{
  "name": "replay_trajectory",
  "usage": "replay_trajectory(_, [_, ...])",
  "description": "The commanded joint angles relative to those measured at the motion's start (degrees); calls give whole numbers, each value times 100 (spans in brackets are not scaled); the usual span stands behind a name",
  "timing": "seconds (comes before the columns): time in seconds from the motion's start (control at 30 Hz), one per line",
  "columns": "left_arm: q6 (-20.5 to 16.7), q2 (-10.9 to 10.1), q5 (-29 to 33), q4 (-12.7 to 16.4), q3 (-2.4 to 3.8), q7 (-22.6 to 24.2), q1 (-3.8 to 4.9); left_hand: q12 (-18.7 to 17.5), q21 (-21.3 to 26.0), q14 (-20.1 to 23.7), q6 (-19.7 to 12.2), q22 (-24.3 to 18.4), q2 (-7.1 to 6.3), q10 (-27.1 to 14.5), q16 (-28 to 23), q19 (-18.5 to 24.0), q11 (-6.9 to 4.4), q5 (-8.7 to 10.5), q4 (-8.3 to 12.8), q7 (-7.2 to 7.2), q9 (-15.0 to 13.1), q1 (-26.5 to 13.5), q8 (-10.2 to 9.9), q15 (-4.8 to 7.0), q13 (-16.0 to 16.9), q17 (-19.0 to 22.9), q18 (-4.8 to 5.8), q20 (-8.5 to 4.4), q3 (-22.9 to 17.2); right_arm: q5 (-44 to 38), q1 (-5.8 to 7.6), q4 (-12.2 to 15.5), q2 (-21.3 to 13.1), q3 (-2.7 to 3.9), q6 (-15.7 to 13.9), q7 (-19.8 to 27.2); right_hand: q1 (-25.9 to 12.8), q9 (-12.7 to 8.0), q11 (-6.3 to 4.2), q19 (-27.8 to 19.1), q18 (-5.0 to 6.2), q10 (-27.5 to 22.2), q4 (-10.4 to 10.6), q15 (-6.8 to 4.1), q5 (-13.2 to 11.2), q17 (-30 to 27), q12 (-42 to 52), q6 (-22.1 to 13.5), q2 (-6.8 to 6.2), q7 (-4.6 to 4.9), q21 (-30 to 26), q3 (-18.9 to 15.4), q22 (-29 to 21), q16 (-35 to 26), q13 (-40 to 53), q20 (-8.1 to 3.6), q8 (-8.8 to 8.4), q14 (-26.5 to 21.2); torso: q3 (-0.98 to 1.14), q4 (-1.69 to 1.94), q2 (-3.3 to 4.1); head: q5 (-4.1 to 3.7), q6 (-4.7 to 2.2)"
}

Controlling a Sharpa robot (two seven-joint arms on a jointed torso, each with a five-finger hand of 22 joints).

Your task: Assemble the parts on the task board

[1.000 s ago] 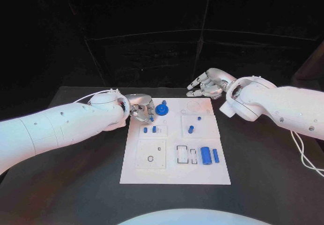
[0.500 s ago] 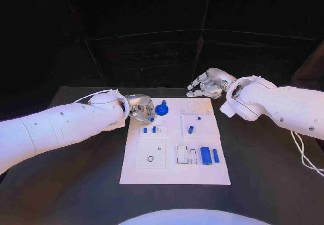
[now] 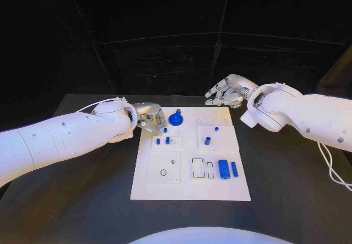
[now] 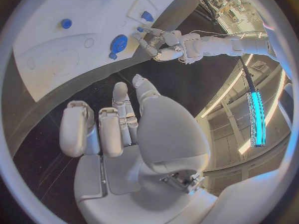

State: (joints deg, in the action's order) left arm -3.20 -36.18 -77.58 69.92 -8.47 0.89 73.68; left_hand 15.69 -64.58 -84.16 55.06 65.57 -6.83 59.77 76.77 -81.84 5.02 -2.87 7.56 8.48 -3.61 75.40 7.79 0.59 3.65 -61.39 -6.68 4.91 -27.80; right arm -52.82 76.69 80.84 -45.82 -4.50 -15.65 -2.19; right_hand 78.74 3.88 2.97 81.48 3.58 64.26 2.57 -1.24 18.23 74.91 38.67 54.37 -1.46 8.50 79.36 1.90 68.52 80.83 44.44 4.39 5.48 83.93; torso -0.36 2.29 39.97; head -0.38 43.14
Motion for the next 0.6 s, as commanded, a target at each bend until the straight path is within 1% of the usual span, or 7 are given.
replay_trajectory(0.03, [-212,-137,211,85,7,16,7,-29,28,-56,23,-4,33,-29,-28,-6,-3,8,34,10,-19,2,-9,-41,2,14,74,41,-23,-449,10,33,-76,3,218,-64,156,6,5,-50,87,-86,-88,-14,-87,49,-666,159,-14,-28,-68,269,-98,-120,-611,-11,58,283,-9,6,-6,-13,-12])
replay_trajectory(0.17, [-605,-361,1093,219,9,344,9,0,212,-27,274,-167,97,114,-78,55,5,3,53,40,-63,43,108,-48,18,115,33,50,-91,-1225,7,85,-184,0,329,-104,293,23,-3,-75,100,-308,-205,-42,-128,-97,-1308,421,-106,-71,-131,555,-190,-237,-1177,1,131,260,2,0,-3,-56,-51])
replay_trajectory(0.33, [-1020,-637,3791,466,6,1341,11,-25,1916,656,415,-1619,154,145,-1114,837,47,-1,28,95,-46,-6,161,-95,16,1772,-287,100,-142,-2551,-79,238,-320,-4,324,-125,249,0,60,-121,125,-356,-282,26,-305,-298,-2091,585,-289,-75,-241,939,-347,-405,-2046,56,99,226,6,-7,2,-162,-87])
replay_trajectory(0.4, [-969,-715,4733,556,4,1656,11,-21,2432,918,396,-2042,164,124,-1467,1099,59,-2,-8,110,-35,-57,151,-109,17,2301,-371,116,-114,-2971,-130,295,-348,-6,291,-134,222,-2,83,-137,133,-370,-300,45,-334,-351,-2241,602,-347,-74,-276,1032,-398,-449,-2245,72,77,218,6,-6,0,-194,-96])
replay_trajectory(0.43, [-872,-767,5294,621,3,1863,10,-14,2576,1151,372,-2135,170,92,-1782,1204,72,-1,-32,133,-29,-93,141,-123,18,2770,-379,131,-74,-3257,-173,337,-361,-7,271,-149,183,-5,102,-153,144,-334,-316,75,-349,-402,-2368,619,-405,-58,-316,1144,-452,-493,-2460,91,49,211,4,-4,0,-212,-105])
replay_trajectory(0.47, [-805,-795,5560,656,3,1965,9,-7,2629,1250,364,-2168,183,81,-1910,1240,84,-2,-48,128,-28,-109,139,-132,20,2959,-382,136,-51,-3405,-202,362,-367,-7,261,-160,162,-4,115,-161,147,-328,-324,72,-357,-431,-2412,629,-441,-61,-335,1179,-480,-517,-2538,102,40,208,3,-7,2,-232,-112])
replay_trajectory(0.6, [-539,-893,6486,795,2,2275,8,27,2755,1390,358,-2250,210,70,-2042,1316,91,-1,-92,139,-29,-154,144,-145,26,3123,-380,158,42,-3919,-323,456,-380,-9,228,-210,95,-5,138,-184,162,-296,-343,92,-376,-521,-2534,641,-518,-41,-397,1316,-572,-589,-2796,123,-4,198,-2,-9,0,-270,-117])
